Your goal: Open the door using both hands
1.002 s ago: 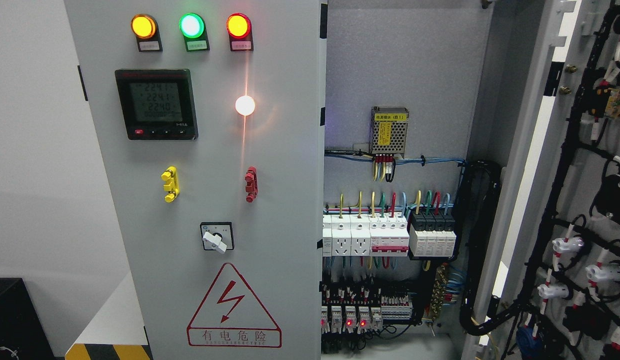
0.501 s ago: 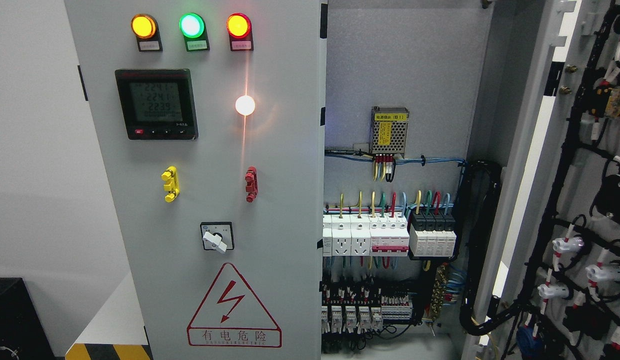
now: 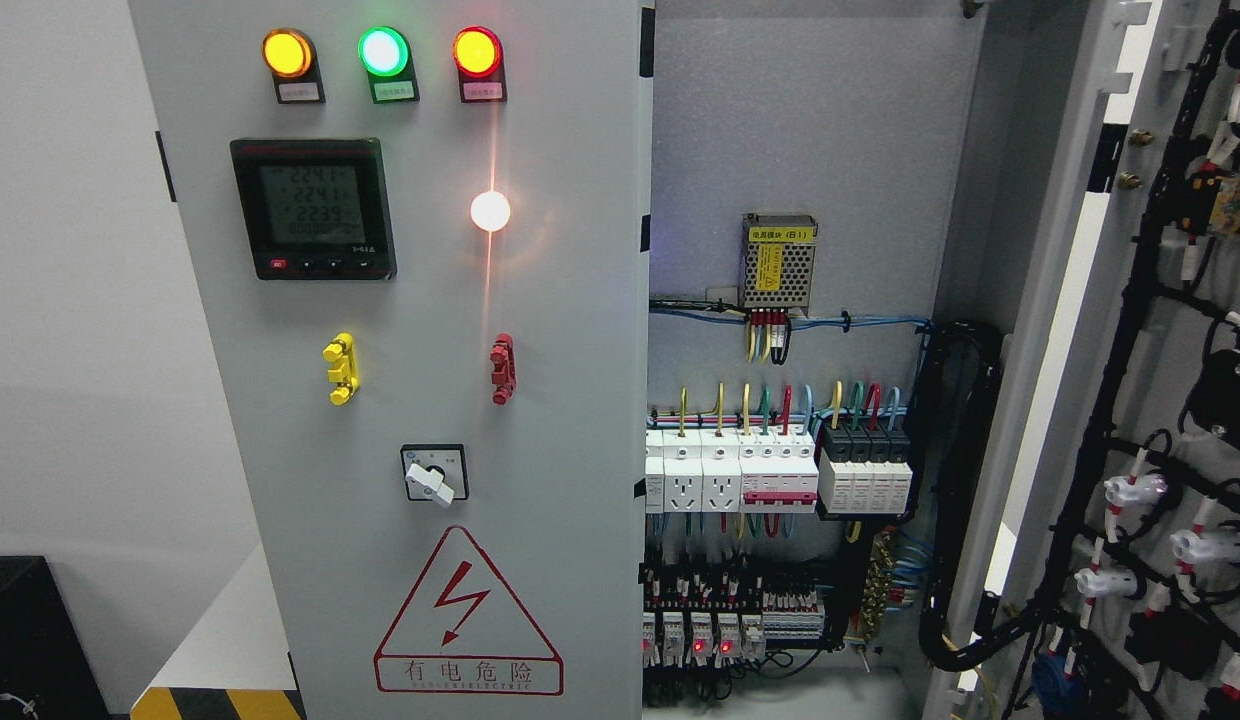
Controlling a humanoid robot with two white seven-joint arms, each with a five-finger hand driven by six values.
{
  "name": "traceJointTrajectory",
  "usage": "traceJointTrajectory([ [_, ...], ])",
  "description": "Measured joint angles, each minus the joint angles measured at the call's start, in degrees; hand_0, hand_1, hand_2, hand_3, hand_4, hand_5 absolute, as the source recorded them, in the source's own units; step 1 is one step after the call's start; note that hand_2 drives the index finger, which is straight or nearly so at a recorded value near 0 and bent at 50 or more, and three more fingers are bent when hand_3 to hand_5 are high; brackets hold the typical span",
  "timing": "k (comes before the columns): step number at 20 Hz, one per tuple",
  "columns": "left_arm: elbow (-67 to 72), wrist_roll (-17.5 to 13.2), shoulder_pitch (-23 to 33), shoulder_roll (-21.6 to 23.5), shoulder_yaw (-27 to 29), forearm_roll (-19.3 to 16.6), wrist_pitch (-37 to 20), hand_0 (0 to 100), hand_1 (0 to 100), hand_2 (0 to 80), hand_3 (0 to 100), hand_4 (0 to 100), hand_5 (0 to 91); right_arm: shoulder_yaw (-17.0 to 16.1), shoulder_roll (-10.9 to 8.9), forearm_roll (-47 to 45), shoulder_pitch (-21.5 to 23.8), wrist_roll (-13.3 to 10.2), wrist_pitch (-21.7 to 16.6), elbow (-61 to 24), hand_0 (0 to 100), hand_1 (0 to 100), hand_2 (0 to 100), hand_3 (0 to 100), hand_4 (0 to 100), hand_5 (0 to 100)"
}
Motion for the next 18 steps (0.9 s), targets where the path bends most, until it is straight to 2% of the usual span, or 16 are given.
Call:
traceJointTrajectory([
  [8, 1.2, 1.5, -0.2, -1.1, 4.0, -1.1, 0.6, 0, 0, 0.0, 0, 0, 0.0, 1.0, -0.25, 0.2, 6.7, -0.3, 0.0, -16.9, 0, 0, 0, 0, 0, 0],
  [18, 1.8, 4.0, -0.7, -2.7, 6.1, -1.2, 0.6, 0, 0, 0.0, 0, 0, 0.0, 3.1, -0.73, 0.2, 14.7, -0.6, 0.0, -44.6, 0, 0, 0, 0, 0, 0],
])
